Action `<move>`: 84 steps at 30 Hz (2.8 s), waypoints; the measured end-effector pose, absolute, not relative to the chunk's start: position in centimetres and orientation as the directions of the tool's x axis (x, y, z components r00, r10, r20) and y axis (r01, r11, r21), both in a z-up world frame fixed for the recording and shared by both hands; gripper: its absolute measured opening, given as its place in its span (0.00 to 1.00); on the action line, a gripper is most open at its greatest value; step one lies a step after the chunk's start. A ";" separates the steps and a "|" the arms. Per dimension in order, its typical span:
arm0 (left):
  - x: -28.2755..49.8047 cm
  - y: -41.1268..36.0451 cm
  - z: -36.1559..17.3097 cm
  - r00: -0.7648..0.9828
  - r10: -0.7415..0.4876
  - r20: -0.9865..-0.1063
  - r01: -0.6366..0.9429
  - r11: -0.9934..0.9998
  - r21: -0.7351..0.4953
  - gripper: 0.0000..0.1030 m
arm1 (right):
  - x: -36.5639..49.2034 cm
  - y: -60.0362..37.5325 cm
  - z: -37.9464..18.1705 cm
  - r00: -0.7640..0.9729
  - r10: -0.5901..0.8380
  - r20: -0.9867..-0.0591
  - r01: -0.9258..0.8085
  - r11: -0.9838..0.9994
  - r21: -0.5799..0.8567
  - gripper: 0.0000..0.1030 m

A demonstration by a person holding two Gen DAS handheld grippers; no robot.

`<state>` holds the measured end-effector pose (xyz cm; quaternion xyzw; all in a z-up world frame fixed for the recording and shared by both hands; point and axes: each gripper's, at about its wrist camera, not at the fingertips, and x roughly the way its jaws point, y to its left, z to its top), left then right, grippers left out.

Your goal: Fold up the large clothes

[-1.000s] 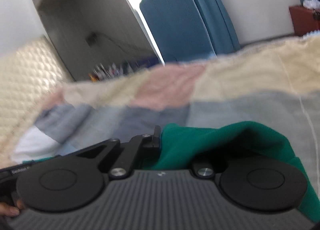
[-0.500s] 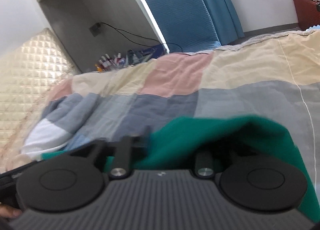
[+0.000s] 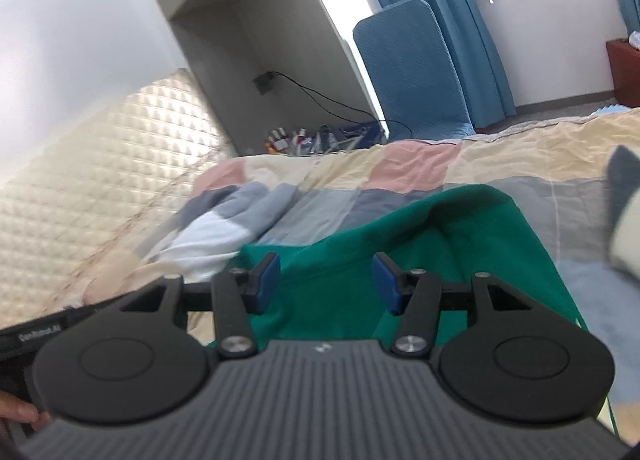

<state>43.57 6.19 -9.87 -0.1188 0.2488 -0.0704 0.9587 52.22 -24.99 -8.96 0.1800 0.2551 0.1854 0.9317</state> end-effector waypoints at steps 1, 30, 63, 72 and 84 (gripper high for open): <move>41.7 6.2 -9.8 0.864 -0.200 -0.462 0.076 0.959 -0.273 0.69 | 50.8 -25.0 -8.6 0.801 0.434 -0.412 -0.255 0.870 0.421 0.53; 19.7 1.6 -18.0 0.664 -0.547 -0.510 0.426 0.837 -0.342 0.69 | 36.1 -27.7 -15.2 0.700 0.232 -0.676 0.024 0.938 0.346 0.73; 18.2 3.5 -13.6 0.838 -0.098 -0.537 -0.028 0.975 -0.222 0.29 | 36.8 -28.0 -18.9 0.610 0.122 -0.783 0.098 0.969 0.227 0.61; 19.9 11.4 -12.6 0.865 -0.011 -0.502 -0.148 0.949 -0.277 0.04 | 36.9 -28.6 -17.1 0.622 0.121 -0.774 0.132 0.958 0.256 0.21; 18.7 8.3 -17.0 0.761 -0.430 -0.486 0.210 0.872 -0.443 0.40 | 35.8 -31.0 -14.5 0.693 0.112 -0.713 0.188 0.926 0.328 0.17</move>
